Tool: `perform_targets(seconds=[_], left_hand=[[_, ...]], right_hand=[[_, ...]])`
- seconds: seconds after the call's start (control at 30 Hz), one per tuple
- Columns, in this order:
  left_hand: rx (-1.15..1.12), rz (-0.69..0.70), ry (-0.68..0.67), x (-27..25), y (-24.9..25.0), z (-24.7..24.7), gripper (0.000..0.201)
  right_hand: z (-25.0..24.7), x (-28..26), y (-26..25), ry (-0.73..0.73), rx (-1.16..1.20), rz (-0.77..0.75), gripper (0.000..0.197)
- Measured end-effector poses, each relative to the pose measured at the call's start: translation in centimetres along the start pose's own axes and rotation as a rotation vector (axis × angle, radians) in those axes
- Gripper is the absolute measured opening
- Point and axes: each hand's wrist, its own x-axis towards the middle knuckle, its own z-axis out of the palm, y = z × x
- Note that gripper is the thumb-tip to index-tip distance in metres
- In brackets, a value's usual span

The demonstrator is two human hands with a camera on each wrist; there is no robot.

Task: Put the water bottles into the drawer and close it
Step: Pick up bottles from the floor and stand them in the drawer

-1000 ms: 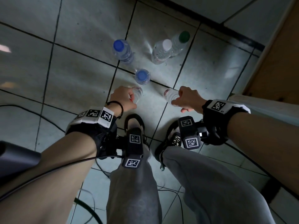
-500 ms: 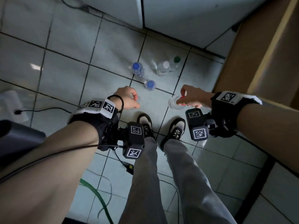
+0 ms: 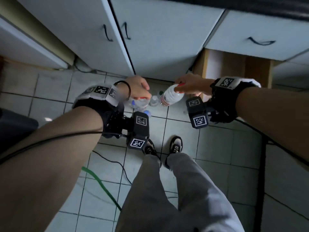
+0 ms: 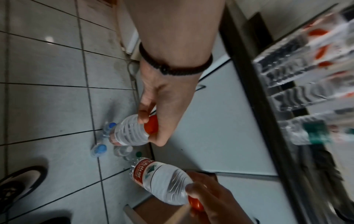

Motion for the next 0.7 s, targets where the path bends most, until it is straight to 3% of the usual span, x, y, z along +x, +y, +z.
perform_targets(seconds=[0.1,0.27,0.4,0.6,0.7], left_hand=[[0.043,0.068,0.007,0.0,4.0,-1.4,0.040],[0.005,0.142,0.053,1.2,11.9,-2.5,0.022],[0.003,0.211,-0.026,3.3,18.7,-2.2,0.020],[0.045,0.291,-0.077,8.3,26.1,1.8,0.030],[0.042,0.288,-0.016,11.4,27.0,5.3,0.039]], right_hand=[[-3.1,-1.8,1.6,0.096,0.041,0.034,0.035],[-7.3,-4.1,7.6,0.207,0.178,0.130,0.032],[-10.0,-5.1,14.2,0.251,0.269,0.193,0.031],[-10.3,-4.2,22.7,0.302,0.333,0.309,0.032],[-9.1,-2.9,25.8,0.281,0.388,0.310,0.027]])
